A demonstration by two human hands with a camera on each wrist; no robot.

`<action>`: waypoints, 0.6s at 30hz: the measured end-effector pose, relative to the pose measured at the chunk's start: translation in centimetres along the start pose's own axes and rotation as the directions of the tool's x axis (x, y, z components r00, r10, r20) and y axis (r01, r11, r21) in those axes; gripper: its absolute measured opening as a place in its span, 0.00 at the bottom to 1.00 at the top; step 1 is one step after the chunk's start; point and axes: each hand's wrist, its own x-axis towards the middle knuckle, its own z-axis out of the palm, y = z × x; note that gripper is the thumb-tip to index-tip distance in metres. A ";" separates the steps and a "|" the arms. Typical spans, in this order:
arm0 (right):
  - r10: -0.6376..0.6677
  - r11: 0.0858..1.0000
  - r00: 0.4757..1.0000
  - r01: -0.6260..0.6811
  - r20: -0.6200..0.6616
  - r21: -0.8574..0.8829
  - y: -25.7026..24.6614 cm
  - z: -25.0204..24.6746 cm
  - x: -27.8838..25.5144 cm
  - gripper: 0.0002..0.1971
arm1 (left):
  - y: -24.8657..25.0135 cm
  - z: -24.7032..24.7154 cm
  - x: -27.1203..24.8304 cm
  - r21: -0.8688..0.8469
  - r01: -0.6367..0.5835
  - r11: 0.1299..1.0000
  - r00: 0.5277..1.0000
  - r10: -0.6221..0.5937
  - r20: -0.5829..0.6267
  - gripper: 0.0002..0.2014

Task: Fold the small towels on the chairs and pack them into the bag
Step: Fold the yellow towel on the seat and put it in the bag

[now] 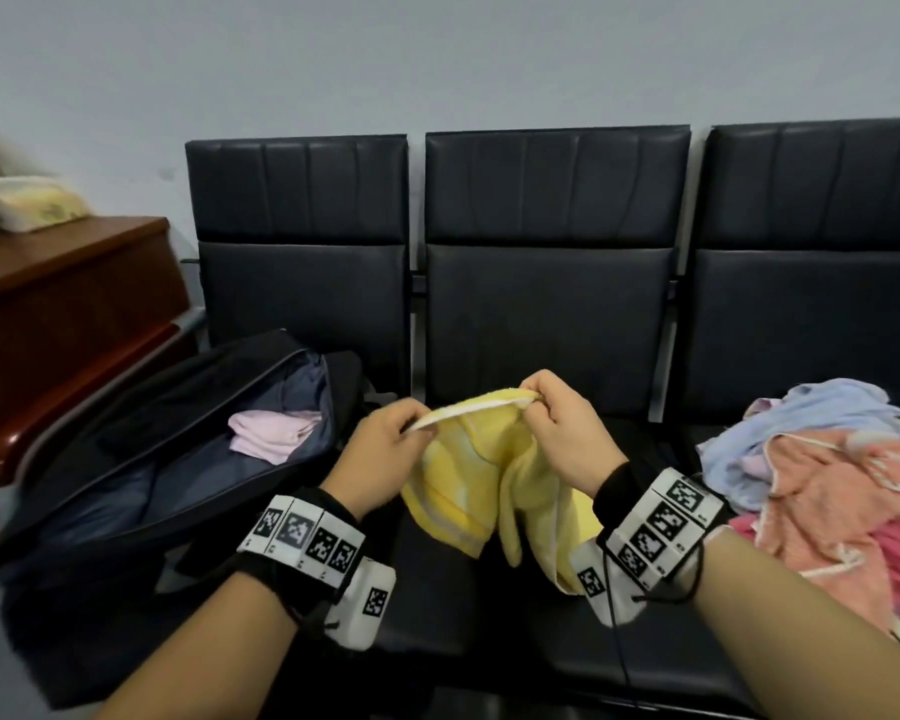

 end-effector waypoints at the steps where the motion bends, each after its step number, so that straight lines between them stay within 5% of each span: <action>1: 0.002 1.000 0.999 -0.002 0.033 -0.015 -0.2 -0.2 -0.3 0.05 | 0.3 -0.2 0.2 -0.055 0.002 0.998 0.997 -0.006 -0.080 0.08; 5: -0.072 0.975 0.984 0.103 0.164 -0.195 -1.0 -0.5 -1.0 0.07 | 1.7 -1.4 0.9 -0.093 -0.072 0.993 0.962 0.044 -0.268 0.11; 8: -0.132 0.934 0.984 0.165 0.122 -0.318 -1.1 -0.7 -0.7 0.06 | 2.7 -2.3 0.7 -0.111 -0.117 0.987 0.946 0.077 -0.314 0.11; 18: -0.005 0.830 1.000 -0.012 -0.028 -0.557 0.0 -3.5 -0.2 0.06 | 3.3 -6.0 0.0 -0.139 -0.179 0.974 0.895 0.103 -0.435 0.11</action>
